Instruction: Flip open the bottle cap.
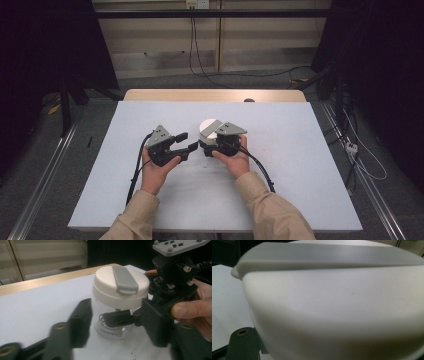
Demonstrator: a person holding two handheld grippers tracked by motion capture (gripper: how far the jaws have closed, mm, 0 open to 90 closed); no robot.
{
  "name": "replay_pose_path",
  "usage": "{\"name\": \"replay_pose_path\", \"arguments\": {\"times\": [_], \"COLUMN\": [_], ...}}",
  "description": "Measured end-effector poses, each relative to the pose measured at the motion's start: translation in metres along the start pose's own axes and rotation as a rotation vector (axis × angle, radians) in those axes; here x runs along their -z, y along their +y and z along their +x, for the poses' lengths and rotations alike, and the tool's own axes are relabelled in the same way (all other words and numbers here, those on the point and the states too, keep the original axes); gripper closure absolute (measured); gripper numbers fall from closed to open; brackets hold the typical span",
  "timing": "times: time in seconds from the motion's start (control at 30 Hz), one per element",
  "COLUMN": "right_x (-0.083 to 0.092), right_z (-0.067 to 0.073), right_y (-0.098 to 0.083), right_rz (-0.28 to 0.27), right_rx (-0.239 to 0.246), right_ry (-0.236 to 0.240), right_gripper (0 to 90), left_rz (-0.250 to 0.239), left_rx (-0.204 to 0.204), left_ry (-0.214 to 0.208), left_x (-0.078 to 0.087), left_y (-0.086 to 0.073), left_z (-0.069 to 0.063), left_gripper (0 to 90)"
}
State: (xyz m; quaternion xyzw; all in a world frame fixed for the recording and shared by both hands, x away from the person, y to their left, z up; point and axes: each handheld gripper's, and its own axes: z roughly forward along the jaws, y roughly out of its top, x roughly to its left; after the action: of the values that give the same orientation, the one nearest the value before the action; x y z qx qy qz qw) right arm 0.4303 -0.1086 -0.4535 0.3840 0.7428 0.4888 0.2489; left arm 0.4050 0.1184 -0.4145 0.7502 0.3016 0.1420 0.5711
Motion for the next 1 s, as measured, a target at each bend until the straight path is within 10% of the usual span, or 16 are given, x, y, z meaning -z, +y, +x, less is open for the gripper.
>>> {"name": "replay_pose_path", "arguments": {"times": [0.67,1.0], "right_x": [0.000,0.000], "right_z": [0.000,0.000], "right_y": [0.000,0.000], "right_rz": [0.002,0.002], "right_rx": [0.001,0.003], "right_ry": [-0.001,-0.002], "right_gripper": [18.7,18.7], "left_rz": [0.072,0.087], "left_rx": [-0.059,-0.012], "left_ry": [0.014,-0.022], "left_x": [-0.012,-0.014], "left_y": [0.003,0.002], "left_z": [-0.003,-0.003], "left_gripper": [70.6,84.4]}}
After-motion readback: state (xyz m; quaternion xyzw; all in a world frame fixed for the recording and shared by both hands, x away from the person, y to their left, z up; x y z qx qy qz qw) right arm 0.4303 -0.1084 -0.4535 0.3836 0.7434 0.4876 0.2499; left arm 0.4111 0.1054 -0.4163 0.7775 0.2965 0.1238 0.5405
